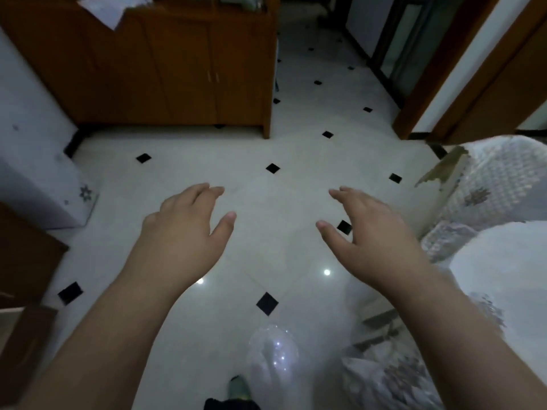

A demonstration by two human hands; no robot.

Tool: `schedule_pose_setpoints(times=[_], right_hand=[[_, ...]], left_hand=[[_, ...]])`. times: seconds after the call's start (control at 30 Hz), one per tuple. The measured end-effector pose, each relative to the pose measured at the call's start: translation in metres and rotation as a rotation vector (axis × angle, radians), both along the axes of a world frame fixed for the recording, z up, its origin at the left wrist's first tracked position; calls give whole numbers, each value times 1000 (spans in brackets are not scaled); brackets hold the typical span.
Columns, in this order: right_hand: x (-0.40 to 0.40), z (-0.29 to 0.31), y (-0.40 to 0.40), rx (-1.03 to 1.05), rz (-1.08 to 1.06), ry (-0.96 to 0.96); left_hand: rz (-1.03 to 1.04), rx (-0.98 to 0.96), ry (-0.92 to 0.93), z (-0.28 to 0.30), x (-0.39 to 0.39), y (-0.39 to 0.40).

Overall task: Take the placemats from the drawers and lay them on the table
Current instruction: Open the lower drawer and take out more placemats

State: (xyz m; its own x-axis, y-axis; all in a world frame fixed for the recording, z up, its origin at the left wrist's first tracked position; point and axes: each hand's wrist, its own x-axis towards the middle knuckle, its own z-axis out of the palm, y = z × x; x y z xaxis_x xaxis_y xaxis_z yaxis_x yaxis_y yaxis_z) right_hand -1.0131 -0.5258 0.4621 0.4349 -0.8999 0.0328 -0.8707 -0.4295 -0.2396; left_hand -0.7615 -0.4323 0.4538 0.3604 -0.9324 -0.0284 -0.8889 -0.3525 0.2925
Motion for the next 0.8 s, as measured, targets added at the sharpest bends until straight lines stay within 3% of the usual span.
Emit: schedule_pose_setpoints(times=[0.27,0.63,0.8], right_hand=[[135,0,-23,-1,248,23],[286,-26,-72,59,627,22],[354,-23,-104,37,845,28]], left_hand=[[224,-19,38,-8,110,30],[586,66,16,-21,187,51],[782,20,3,-11,206,42]])
